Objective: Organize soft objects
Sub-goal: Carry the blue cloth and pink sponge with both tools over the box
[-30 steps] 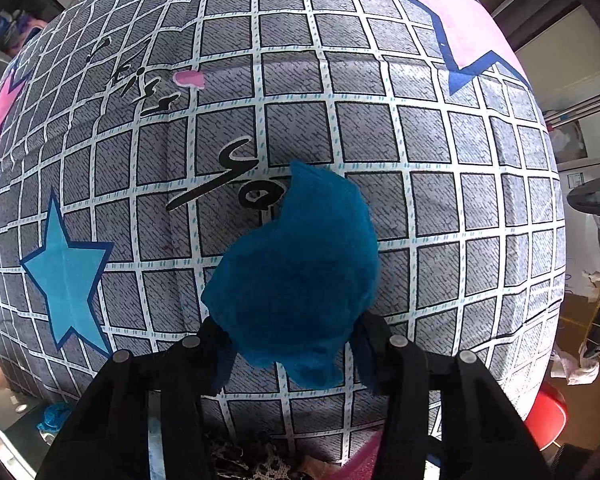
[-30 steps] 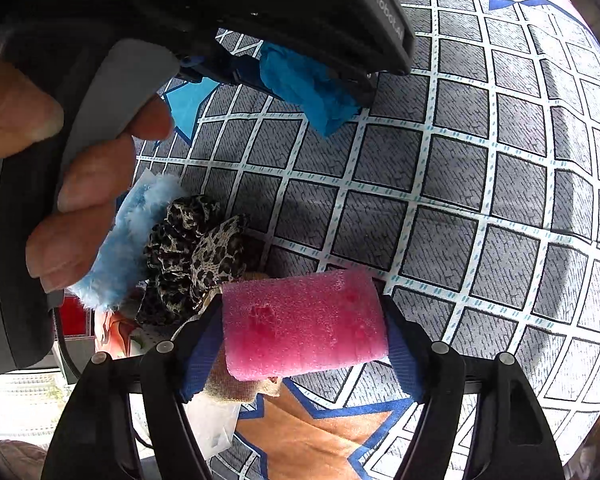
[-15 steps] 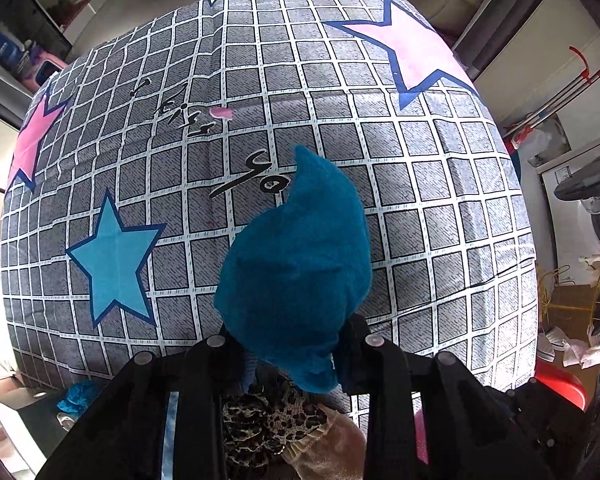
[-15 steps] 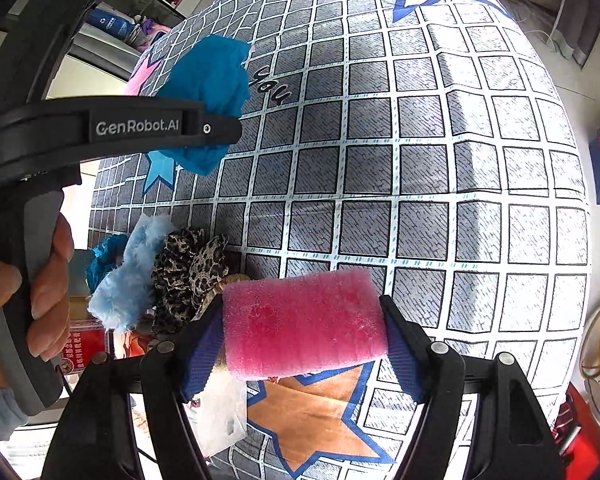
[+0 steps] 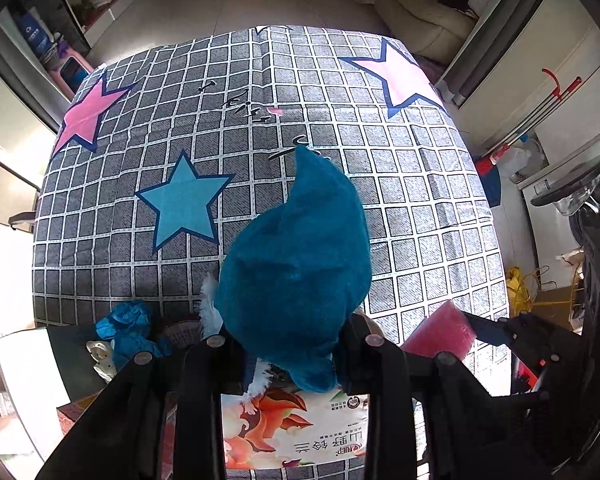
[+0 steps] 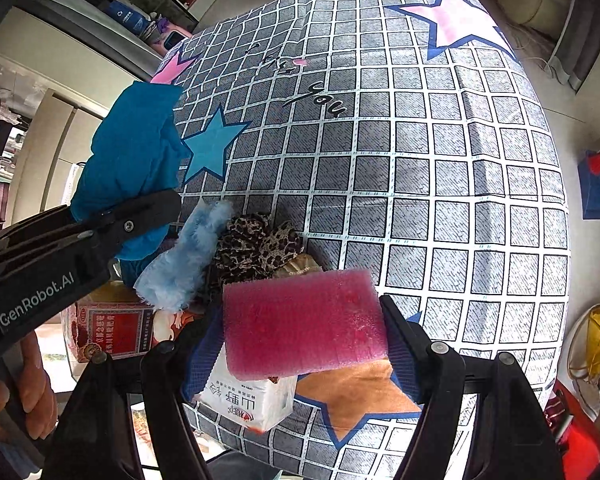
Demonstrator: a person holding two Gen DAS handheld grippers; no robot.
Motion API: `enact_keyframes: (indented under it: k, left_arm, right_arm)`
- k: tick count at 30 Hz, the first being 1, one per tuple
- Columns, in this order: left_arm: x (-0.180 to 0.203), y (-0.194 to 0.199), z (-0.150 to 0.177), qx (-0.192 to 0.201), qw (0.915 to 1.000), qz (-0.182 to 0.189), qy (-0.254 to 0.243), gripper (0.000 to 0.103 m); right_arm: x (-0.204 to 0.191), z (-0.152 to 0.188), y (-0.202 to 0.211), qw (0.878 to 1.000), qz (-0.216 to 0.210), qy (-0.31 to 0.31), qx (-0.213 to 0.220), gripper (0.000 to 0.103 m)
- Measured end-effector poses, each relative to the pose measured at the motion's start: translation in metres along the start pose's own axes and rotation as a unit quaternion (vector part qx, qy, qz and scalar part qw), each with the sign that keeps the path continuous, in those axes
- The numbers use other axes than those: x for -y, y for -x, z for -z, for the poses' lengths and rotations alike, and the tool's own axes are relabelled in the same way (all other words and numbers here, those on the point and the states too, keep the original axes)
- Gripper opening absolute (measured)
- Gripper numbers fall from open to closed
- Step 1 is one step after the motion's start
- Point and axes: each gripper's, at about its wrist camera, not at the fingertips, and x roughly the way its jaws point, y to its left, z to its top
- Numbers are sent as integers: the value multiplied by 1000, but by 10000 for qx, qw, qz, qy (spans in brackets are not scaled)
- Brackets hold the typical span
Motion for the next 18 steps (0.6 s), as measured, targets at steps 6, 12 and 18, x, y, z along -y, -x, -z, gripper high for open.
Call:
enact_keyframes:
  k: [6,12,18]
  left_arm:
    - [-28,26,25,188,9998,57,101,33]
    - [-55,52,45,340,9988,116,319,33]
    - [-86,77,59,567,9967,55,578,33]
  right_arm:
    - [-35,8,11,9999,40,145,67,74]
    - [-73,10,19,9991,64,403,123,74]
    - [-105,10,23,9979,74,624,170,74]
